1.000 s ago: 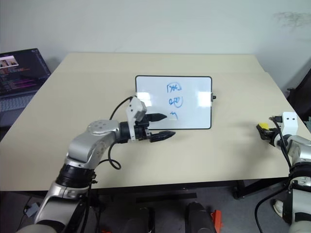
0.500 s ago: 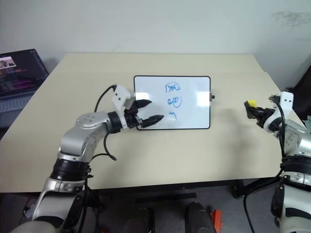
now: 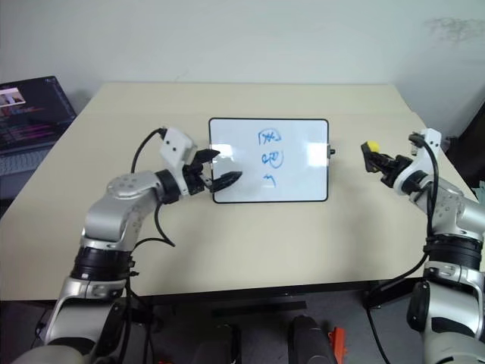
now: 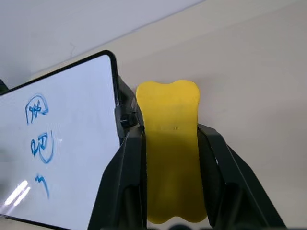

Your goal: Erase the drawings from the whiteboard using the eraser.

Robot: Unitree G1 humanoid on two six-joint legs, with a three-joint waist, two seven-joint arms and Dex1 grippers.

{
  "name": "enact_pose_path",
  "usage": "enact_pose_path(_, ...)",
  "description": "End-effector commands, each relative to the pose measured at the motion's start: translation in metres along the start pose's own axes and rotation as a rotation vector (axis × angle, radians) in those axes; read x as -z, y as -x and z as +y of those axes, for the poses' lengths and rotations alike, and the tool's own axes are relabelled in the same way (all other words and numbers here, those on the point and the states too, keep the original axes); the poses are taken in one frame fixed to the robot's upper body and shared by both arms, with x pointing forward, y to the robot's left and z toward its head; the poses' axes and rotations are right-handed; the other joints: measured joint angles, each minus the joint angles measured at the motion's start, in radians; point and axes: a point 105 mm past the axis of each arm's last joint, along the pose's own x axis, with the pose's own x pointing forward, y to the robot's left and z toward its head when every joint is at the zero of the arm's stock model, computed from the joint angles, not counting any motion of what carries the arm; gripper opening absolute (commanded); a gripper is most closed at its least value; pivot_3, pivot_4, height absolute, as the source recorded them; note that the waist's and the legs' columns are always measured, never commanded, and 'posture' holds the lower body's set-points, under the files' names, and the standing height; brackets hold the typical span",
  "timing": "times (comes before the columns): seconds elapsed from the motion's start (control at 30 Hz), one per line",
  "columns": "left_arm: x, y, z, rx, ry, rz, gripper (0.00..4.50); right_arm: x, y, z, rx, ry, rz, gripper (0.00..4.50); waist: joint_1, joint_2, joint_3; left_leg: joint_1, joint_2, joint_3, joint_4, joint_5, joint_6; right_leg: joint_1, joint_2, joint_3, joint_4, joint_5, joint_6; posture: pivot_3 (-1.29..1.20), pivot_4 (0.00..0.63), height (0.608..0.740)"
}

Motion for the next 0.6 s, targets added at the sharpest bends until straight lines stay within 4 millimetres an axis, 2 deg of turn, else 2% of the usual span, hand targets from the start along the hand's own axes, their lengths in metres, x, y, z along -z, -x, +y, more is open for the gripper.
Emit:
enact_pose_path(0.03,-0.025,0.005,0.019,-0.089,-0.057,-0.076,4.50,-0.027,-0.004,0.021,-0.055,0.048,-0.095,1.07,0.001,0.000,0.000,0.000,0.000,0.000,0.000,0.000,0.000,0.000,0.000,0.000,0.000,0.000,0.000,0.00,0.150,0.740)
enact_pose_path(0.1,-0.027,0.005,0.022,-0.110,-0.064,-0.082,4.50,-0.032,-0.009,0.032,-0.080,0.092,-0.122,1.07,0.001,0.000,0.000,0.000,0.000,0.000,0.000,0.000,0.000,0.000,0.000,0.000,0.000,0.000,0.000,0.00,0.150,0.740)
enact_pose_path(0.17,-0.028,0.005,0.026,-0.130,-0.064,-0.090,4.50,-0.044,-0.017,0.055,-0.125,0.201,-0.167,1.07,0.000,0.000,0.000,0.000,0.000,0.000,0.000,0.000,0.000,0.000,0.000,0.000,0.000,0.000,0.000,0.00,0.150,0.740)
enact_pose_path(0.27,-0.027,0.005,0.027,-0.137,-0.066,-0.085,4.50,-0.055,-0.027,0.077,-0.156,0.315,-0.203,1.07,-0.001,0.000,0.000,0.000,0.000,0.000,-0.001,0.000,0.000,-0.001,0.000,0.000,0.000,0.000,0.000,0.00,0.150,0.740)
enact_pose_path(0.47,-0.027,0.003,0.027,-0.133,-0.072,-0.080,4.50,-0.059,-0.042,0.116,-0.229,0.513,-0.221,1.07,0.001,0.000,0.000,-0.001,0.000,0.000,-0.001,0.000,0.000,-0.002,0.000,0.000,0.000,0.000,0.000,0.00,0.150,0.740)
enact_pose_path(0.6,-0.025,0.006,0.028,-0.139,-0.074,-0.069,4.50,-0.059,-0.047,0.136,-0.277,0.575,-0.229,1.07,0.002,0.000,0.000,-0.002,0.001,0.000,-0.001,0.000,0.000,-0.002,0.000,0.000,0.000,0.000,0.000,0.00,0.150,0.740)
